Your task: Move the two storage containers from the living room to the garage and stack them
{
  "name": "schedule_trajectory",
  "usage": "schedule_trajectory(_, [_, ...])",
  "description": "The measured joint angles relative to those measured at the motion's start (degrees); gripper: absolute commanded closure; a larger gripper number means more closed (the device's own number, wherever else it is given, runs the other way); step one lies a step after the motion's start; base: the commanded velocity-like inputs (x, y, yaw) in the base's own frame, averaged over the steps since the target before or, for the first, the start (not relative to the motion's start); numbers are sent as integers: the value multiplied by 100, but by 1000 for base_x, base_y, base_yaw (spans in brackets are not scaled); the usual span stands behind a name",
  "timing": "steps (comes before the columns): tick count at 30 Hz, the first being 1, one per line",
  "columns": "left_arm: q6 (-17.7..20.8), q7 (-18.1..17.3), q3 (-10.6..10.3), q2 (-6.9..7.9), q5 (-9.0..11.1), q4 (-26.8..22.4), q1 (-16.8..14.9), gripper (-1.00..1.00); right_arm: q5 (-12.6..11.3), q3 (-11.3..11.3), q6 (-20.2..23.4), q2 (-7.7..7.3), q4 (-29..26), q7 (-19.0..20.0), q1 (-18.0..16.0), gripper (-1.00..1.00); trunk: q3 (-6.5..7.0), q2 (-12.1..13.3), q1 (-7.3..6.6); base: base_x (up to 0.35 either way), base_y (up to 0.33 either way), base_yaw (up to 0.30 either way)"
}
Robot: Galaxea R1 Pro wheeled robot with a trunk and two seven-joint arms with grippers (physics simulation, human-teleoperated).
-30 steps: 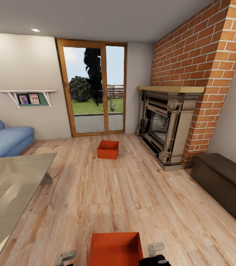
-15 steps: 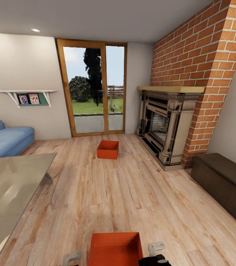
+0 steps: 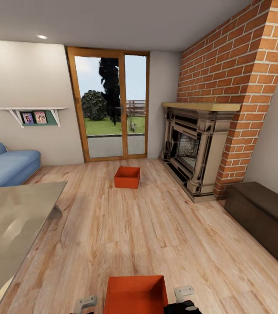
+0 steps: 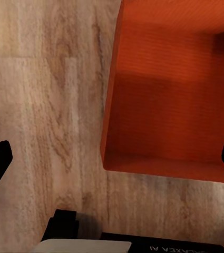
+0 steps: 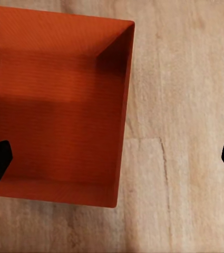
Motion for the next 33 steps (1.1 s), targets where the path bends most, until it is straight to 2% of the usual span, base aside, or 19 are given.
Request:
schedule_trajectory(3, [5,5,9,-11,1,-18,0,-100,0,0,8,-15,-19,2,0,-100,0,0,0,0,0,0])
schedule_trajectory(5, [9,144,12,-32,13,-40,0,-100,-1,0,13,-19,-35,5,0,-100,0,0,0,0,0,0])
schedule_trajectory(10, [17,526,0,-230,10,-21,0,-100,-1,0,16,-22,-44,11,0,-100,0,0,0,0,0,0])
schedule_trajectory(13, [17,553,-5,-264,12,2,0,-100,-1,0,16,-17,-45,12,0,-100,0,0,0,0,0,0])
schedule_trajectory(21, [19,560,-34,-373,9,-67,0,-100,-1,0,16,-6,-58,22,0,-100,-143,-320,175,0,0,0])
schedule_trajectory(24, [20,550,-111,-413,11,-91,0,-100,-1,0,16,2,-62,26,0,-100,-197,-440,241,0,0,0])
schedule_trajectory(33, [14,551,-248,-383,5,-79,1,-100,-1,0,13,-8,-63,17,0,-100,-359,-801,439,0,0,0])
